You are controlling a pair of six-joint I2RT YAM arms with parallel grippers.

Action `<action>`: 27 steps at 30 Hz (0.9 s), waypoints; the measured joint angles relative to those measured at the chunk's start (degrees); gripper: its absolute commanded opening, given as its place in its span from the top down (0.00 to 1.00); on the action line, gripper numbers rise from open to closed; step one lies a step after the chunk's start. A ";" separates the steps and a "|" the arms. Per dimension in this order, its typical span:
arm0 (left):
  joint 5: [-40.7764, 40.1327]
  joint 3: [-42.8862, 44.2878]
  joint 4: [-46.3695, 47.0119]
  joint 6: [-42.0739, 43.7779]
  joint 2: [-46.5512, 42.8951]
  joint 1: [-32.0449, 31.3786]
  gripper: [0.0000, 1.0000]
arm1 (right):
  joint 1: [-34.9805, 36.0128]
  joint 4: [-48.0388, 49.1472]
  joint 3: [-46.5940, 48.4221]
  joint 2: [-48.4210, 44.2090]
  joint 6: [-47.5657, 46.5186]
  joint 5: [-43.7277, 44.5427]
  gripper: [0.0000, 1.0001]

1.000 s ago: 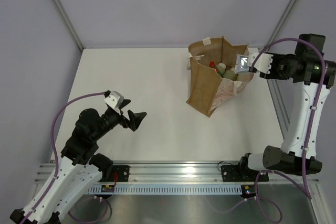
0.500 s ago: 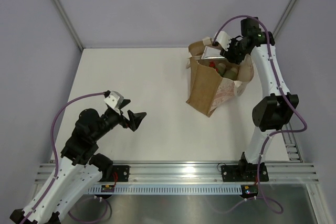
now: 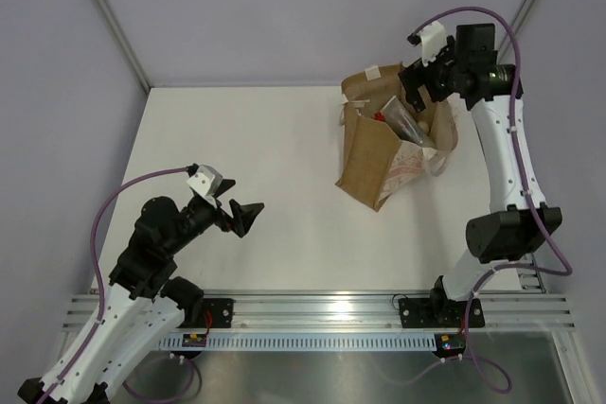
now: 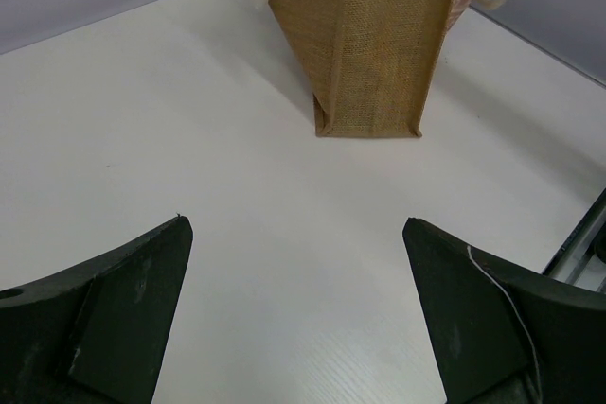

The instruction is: Place the personal care products into the canvas bag

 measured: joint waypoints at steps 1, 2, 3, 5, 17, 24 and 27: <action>0.00 0.00 0.00 -0.02 -0.02 0.00 0.01 | -0.07 1.66 -0.76 -2.34 3.96 1.29 0.01; -0.02 0.00 0.02 -0.02 -0.04 0.00 0.01 | -0.20 3.26 -2.16 -4.66 6.91 2.51 0.00; -0.07 0.00 -0.02 0.00 -0.07 0.00 0.01 | -0.37 5.25 -4.63 -8.09 10.64 4.52 0.01; -0.09 0.00 -0.02 0.00 -0.22 0.00 0.01 | -0.72 9.88 -12.22 -16.70 17.81 7.65 0.01; -1.40 0.00 0.00 0.02 -0.37 0.00 0.01 | -1.14 17.16 -47.95 -56.59 34.67 15.32 0.01; -2.49 -0.02 0.00 0.24 -0.37 0.00 0.01 | -1.14 17.84 -55.39 -67.21 35.85 18.51 0.00; -2.62 -0.02 0.00 0.33 -0.37 0.00 0.01 | -1.14 18.58 -55.39 -68.15 36.20 19.69 0.00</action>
